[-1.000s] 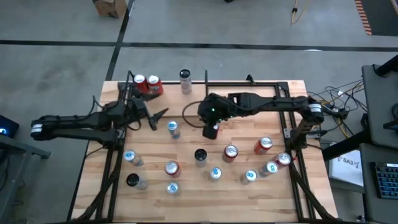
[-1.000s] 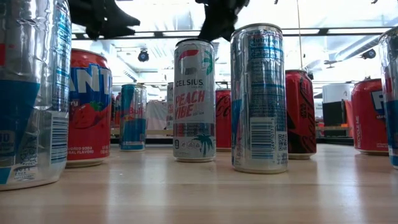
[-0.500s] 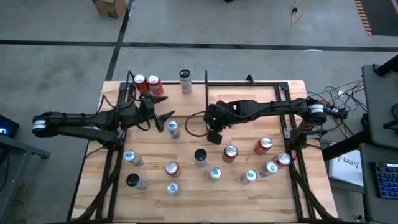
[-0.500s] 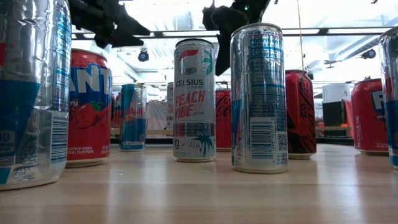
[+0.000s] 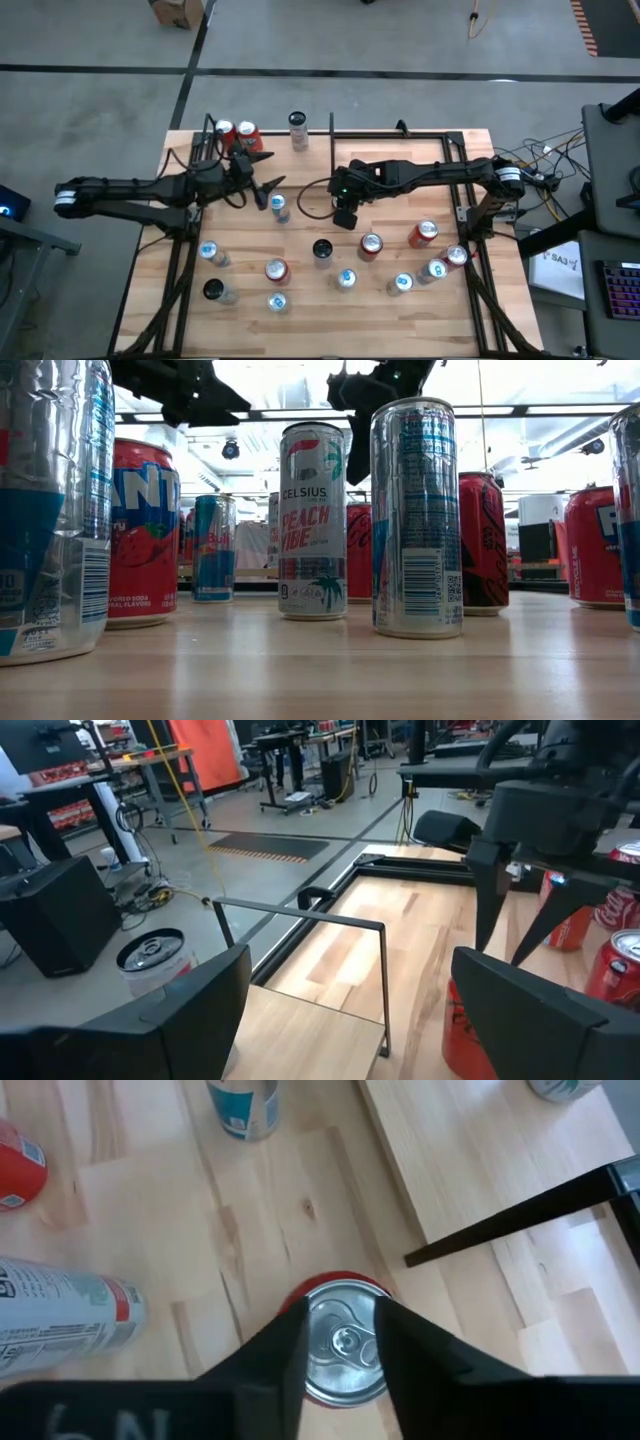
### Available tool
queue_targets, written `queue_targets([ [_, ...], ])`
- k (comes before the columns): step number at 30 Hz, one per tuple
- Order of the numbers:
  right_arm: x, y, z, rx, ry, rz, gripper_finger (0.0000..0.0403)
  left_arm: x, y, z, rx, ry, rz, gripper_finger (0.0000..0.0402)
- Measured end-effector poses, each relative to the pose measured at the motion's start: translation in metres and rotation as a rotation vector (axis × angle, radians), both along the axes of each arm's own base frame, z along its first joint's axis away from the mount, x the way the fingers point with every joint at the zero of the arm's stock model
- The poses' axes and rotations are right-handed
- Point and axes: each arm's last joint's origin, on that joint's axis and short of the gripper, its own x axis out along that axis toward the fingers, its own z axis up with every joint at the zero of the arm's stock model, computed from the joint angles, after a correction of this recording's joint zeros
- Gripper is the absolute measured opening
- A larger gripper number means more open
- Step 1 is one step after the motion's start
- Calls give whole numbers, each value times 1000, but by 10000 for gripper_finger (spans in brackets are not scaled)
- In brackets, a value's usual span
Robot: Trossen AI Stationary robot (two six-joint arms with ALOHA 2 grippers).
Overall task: Place canned beverage on shelf
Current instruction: Put the red and black soda can on the shelf aligned with the other red and black soda can
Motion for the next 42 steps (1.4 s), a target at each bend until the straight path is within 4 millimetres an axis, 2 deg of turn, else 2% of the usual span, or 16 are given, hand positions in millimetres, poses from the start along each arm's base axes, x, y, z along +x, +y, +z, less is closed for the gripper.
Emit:
queue_targets([
  [8,0,0,0,-5,2,8,228,3,0,-3,-1,15,0,330],
  [14,2,0,1,-37,-6,60,273,6,1,-2,12,29,-2,330],
  [18,1,0,1,-30,-4,53,285,8,1,-4,16,40,-3,330],
  [23,-6,5,-10,-49,76,232,290,10,1,-5,16,48,-3,330],
  [26,-10,6,-15,-55,89,271,288,11,1,-6,16,52,-3,330],
  [35,-18,1,-22,-83,-27,260,282,12,1,-7,20,53,-3,330],
  [42,-19,-7,-30,-78,-44,243,293,12,1,-6,25,48,-3,330],
])
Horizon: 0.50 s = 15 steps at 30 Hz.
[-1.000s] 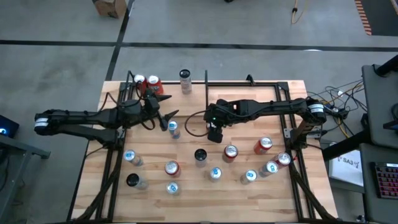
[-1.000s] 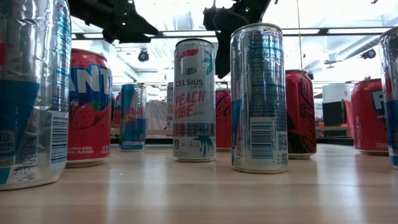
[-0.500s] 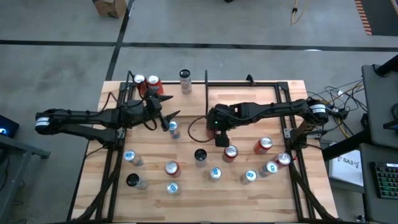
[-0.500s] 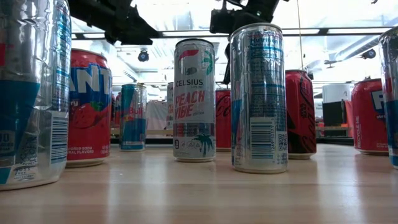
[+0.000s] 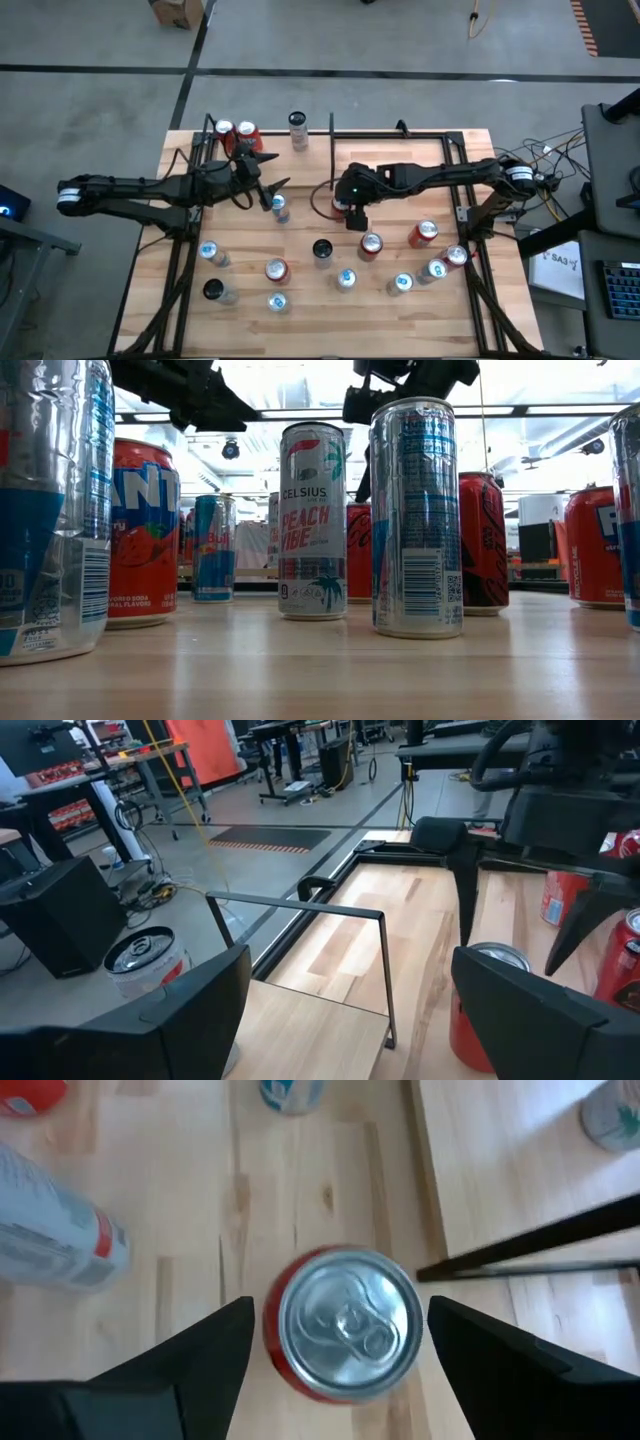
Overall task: Place canned beverage on shelf
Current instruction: Put the red and black soda can on the shelf aligned with the other red and black soda can
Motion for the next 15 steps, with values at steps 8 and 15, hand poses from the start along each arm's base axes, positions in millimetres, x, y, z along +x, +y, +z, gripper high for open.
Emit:
queue_targets([
  [8,-13,1,6,7,-85,19,291,1,0,-1,0,3,2,330],
  [15,-42,2,4,-16,-264,3,293,1,0,0,1,-8,2,330],
])
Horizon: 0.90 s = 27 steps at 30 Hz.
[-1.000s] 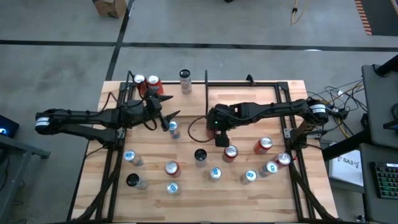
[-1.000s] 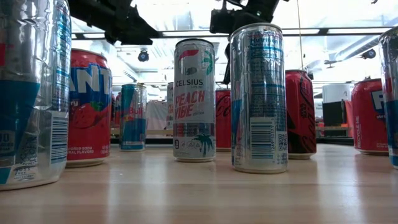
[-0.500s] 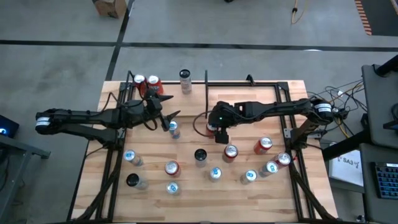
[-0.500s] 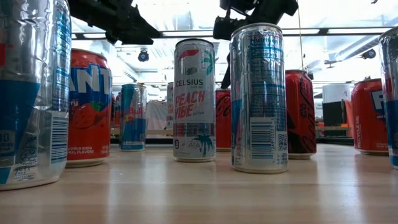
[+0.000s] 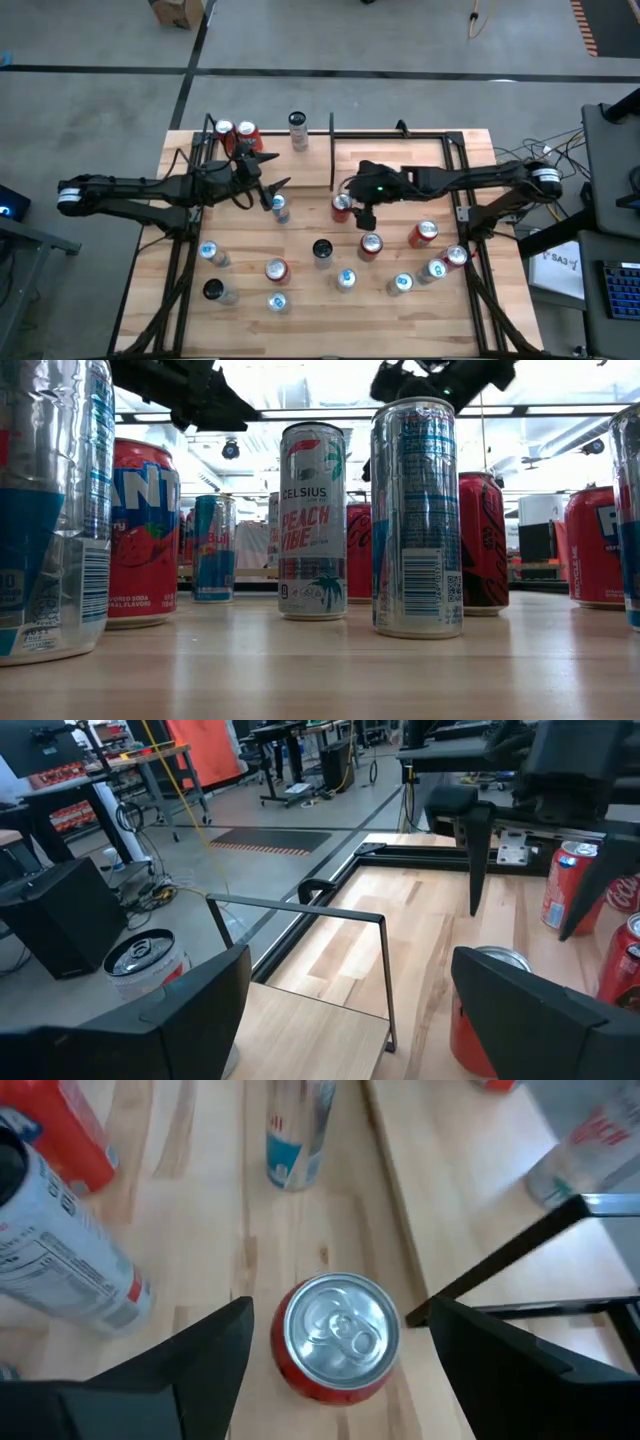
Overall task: Place canned beverage on shelf
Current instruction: Put the red and black soda can on the shelf aligned with the other red and black soda can
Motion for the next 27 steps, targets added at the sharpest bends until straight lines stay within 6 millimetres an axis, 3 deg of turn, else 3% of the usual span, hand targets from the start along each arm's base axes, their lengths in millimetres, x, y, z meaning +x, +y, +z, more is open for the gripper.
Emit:
queue_targets([
  [8,-14,0,-21,51,-118,-50,292,0,0,0,0,-4,0,330],
  [18,1,-3,-54,57,-1,-99,310,0,0,2,1,-17,0,330],
  [27,20,-5,-61,48,7,-96,312,1,0,3,3,-37,0,330],
])
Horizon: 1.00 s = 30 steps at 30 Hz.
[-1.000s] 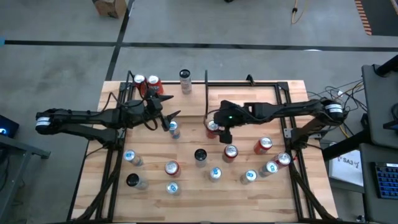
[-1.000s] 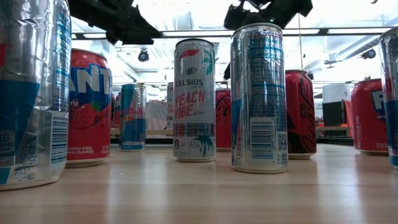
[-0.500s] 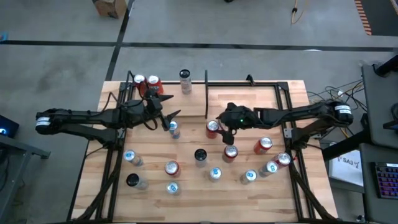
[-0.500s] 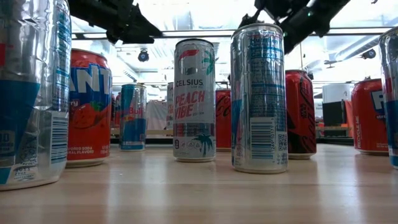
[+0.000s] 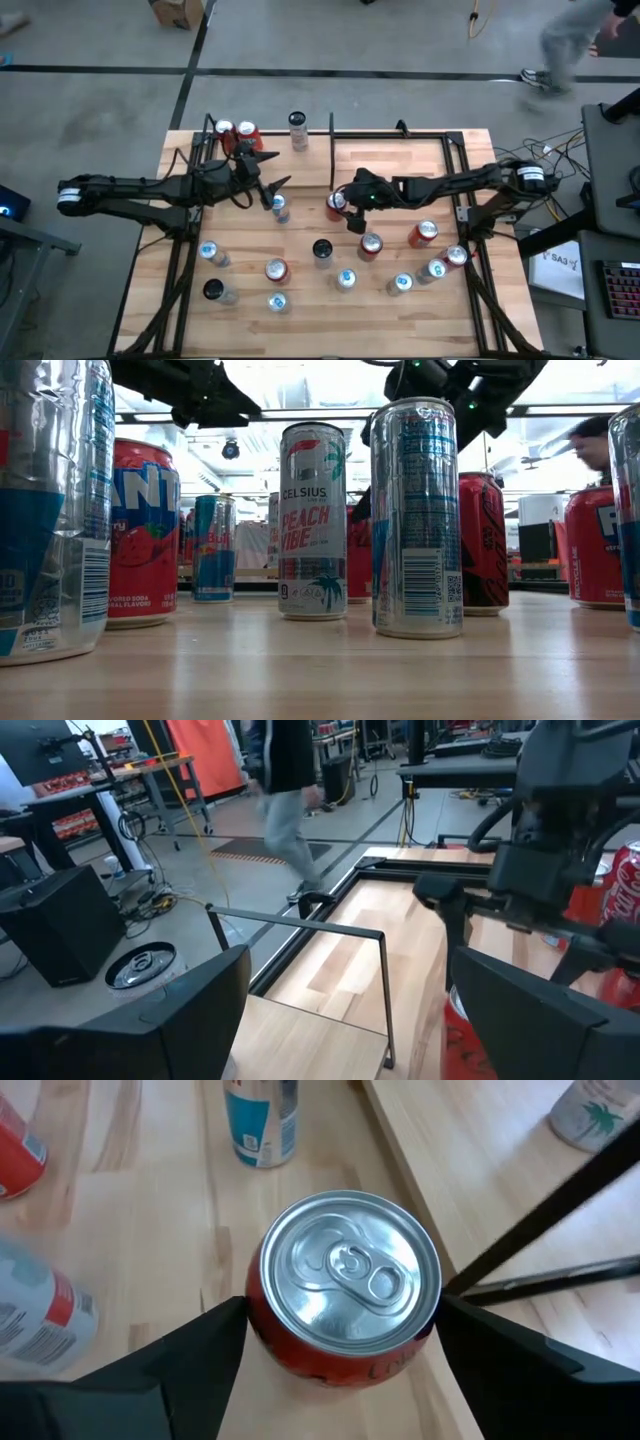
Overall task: Place canned beverage on shelf
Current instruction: Put the red and black soda can on the shelf aligned with the other red and black soda can
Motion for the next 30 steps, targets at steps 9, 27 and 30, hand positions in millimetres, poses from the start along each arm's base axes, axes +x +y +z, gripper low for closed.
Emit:
queue_targets([
  [9,9,-2,9,2,12,-15,263,0,0,1,1,-6,0,330],
  [27,6,-3,7,12,53,-25,141,0,0,1,1,-9,0,330],
  [30,4,-5,11,2,96,-46,139,0,0,1,1,-9,0,330],
])
